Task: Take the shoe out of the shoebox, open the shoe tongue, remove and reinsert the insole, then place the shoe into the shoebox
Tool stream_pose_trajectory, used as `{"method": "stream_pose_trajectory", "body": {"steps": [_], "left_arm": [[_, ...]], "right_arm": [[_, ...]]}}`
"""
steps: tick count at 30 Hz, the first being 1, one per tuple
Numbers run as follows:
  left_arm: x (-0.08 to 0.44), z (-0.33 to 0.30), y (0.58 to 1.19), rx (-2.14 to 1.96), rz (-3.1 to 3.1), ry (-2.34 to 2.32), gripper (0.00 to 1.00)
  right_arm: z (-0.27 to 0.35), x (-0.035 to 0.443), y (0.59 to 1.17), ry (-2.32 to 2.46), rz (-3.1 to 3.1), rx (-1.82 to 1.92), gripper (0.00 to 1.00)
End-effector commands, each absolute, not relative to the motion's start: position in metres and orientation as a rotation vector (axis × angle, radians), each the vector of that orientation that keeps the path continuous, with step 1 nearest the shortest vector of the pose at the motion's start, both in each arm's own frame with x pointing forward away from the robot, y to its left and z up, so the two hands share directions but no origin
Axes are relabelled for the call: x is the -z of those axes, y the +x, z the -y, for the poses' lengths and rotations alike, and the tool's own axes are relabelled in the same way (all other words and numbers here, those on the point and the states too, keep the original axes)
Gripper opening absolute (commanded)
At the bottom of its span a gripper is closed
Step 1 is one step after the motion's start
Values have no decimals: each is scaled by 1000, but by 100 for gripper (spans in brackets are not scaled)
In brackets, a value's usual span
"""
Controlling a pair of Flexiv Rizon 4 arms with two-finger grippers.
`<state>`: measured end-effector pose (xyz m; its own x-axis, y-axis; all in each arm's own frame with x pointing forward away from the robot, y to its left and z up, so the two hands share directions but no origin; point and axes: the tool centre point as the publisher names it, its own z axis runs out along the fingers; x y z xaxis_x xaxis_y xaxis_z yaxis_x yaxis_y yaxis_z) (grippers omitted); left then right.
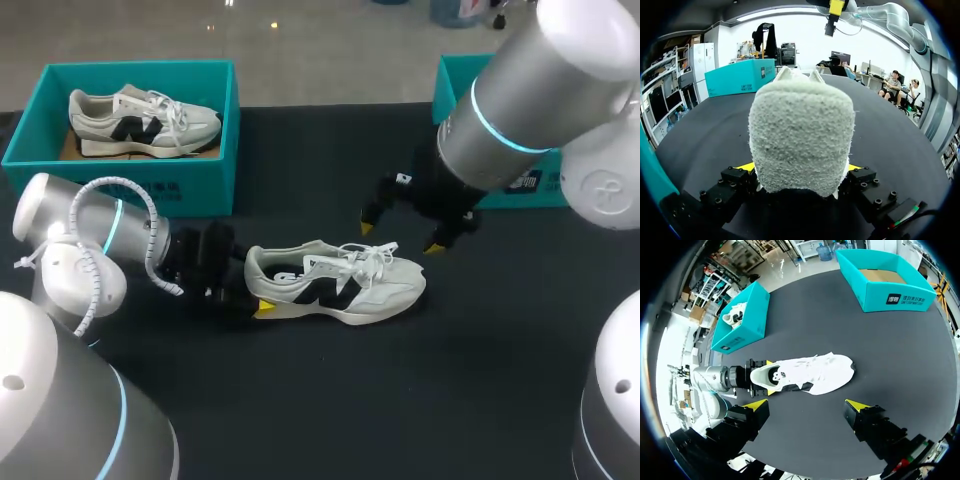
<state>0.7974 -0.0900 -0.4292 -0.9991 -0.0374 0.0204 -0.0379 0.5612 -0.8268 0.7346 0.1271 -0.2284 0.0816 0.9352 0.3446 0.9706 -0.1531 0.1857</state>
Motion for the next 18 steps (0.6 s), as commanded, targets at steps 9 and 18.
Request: {"method": "stream_pose_trajectory", "body": {"steps": [9,18], "left_arm": [[432,89,797,-1470,2777,68,0],[432,89,797,-1470,2777,68,0]], "right_arm": [[-195,238,749,-2364,2132,525,100],[-219,247,760,-2418,2123,457,100]]}}
